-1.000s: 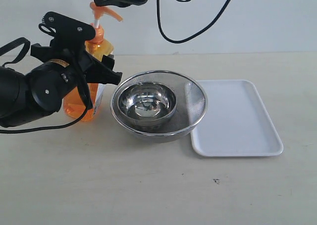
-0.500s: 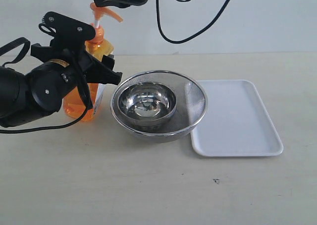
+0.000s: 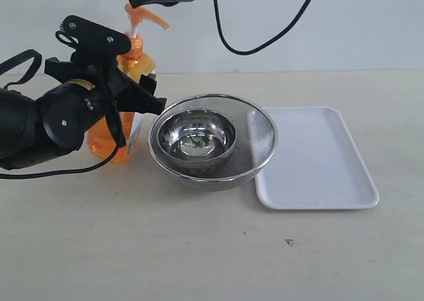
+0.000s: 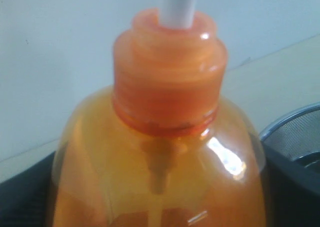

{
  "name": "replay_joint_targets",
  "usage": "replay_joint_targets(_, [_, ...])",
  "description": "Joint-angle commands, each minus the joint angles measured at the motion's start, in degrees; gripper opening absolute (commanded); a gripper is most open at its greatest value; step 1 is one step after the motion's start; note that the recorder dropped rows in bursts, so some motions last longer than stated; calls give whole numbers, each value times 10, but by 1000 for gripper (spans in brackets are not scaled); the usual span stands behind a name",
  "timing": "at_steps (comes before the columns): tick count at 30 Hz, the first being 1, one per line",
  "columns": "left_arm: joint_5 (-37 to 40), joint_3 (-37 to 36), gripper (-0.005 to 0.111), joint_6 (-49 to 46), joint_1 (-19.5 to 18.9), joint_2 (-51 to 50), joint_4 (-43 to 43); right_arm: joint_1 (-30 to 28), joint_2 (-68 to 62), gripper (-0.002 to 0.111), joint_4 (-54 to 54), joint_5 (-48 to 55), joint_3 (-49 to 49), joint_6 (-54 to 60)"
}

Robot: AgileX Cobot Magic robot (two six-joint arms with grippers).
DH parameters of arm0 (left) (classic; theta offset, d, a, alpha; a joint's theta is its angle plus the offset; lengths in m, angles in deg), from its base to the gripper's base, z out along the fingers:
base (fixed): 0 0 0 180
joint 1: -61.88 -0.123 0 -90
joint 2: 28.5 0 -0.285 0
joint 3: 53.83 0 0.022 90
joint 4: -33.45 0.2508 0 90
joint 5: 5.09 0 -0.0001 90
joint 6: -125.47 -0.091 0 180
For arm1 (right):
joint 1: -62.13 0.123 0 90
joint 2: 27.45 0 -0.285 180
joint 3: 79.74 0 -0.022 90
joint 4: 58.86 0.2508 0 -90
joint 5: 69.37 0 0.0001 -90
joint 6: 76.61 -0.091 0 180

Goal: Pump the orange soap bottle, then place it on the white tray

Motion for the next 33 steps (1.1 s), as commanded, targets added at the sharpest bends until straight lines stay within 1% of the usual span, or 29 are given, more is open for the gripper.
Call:
replay_joint_targets(1, [6,3,5,7,4,-3,7,-1,36,0,-7,-37,-1,8])
replay_joint_targets(9, [6,3,5,7,4,-3,7,-1,39,0,-6,-4,-20,6])
replay_joint_targets(16, [6,3,5,7,4,-3,6,-1,8,0,-13,43,-20,-13])
replay_joint_targets(26, [7,3,5,7,4,-3,6,0,-21,0,-19,71,-20,-28])
replay_joint_targets(33, [7,3,5,7,4,-3,7,0,-51,0,-46,114,-20,-52])
